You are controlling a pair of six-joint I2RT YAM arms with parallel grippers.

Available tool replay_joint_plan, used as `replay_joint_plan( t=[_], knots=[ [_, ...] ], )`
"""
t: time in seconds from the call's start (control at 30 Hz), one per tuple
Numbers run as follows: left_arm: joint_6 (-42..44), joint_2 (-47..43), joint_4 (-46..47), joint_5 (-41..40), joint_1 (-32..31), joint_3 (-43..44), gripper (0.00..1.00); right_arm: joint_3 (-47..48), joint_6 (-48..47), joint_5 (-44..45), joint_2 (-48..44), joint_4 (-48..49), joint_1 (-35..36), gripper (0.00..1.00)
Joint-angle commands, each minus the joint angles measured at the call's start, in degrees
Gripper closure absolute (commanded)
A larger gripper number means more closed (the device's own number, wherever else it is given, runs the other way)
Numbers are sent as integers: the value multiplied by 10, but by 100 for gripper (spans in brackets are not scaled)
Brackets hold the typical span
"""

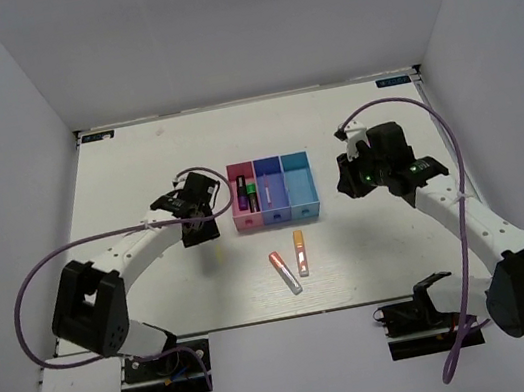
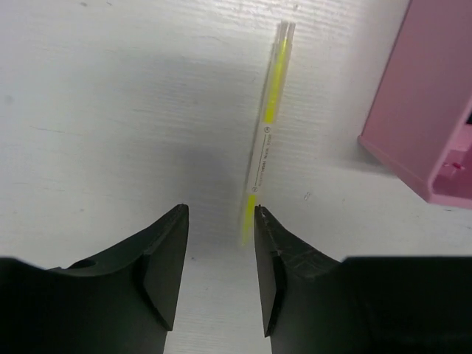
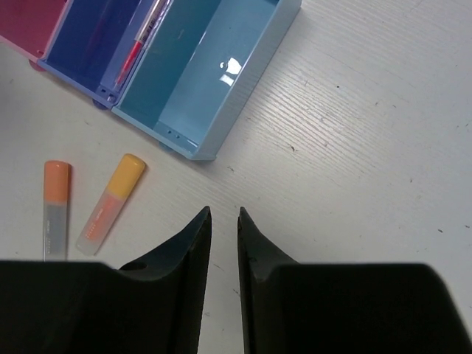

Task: Sort the stationery into containers
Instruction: Pick up the pen from the center of the board.

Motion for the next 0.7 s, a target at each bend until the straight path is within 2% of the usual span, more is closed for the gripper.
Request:
replay_joint_plan(
  t=[0.0, 0.43, 0.53, 0.63, 0.67],
  knots=[
    [9, 30, 72, 40, -3, -4, 48, 2, -2, -11, 2, 4, -7, 76],
    [13, 116, 109, 55, 5, -3, 45, 4, 3, -22, 11, -2, -23, 73],
    [12, 125, 111, 49, 7, -10, 53, 5, 8, -28, 11, -1, -26, 73],
    [12, 126, 107, 39, 10, -18, 66, 5, 11, -31, 10, -2, -31, 73],
    [12, 124, 104, 36, 12, -18, 74, 4, 10, -34, 10, -5, -31, 73]
  ],
)
